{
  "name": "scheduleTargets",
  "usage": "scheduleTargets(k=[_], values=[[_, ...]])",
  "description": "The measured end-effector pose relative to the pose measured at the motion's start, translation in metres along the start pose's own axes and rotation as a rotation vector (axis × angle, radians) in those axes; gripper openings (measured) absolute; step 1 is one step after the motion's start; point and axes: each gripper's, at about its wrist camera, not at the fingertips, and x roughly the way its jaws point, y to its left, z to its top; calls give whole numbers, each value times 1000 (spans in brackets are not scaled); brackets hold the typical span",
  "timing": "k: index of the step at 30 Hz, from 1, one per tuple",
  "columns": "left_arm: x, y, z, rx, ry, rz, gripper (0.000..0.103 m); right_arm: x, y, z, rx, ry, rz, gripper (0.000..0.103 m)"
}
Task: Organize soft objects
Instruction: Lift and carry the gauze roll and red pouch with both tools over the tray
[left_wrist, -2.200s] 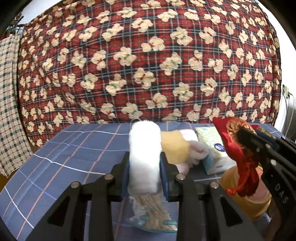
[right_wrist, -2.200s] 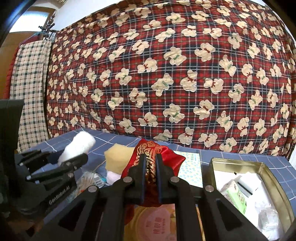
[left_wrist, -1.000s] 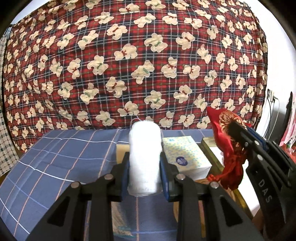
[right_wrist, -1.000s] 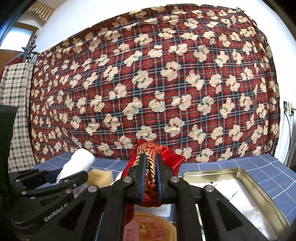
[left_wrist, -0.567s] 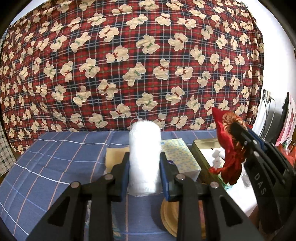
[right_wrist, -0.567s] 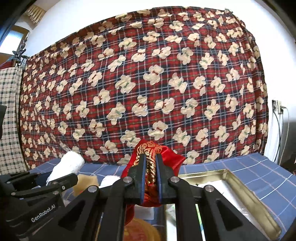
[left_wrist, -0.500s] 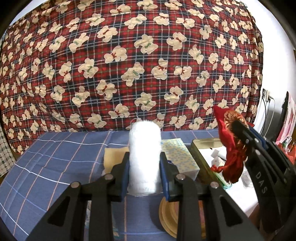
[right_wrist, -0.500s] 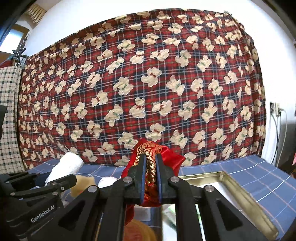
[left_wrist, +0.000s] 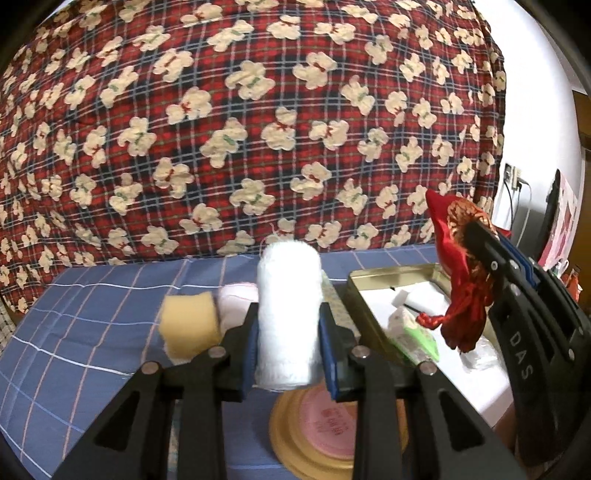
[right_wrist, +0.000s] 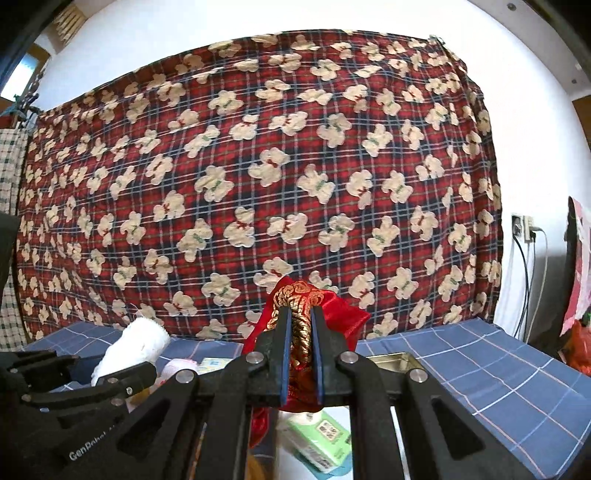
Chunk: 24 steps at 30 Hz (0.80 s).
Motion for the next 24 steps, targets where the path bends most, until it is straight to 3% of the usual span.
scheduleTargets(k=[24], values=[[33, -78, 6, 78, 134, -176, 28, 11, -60, 1, 45, 75, -201, 11]])
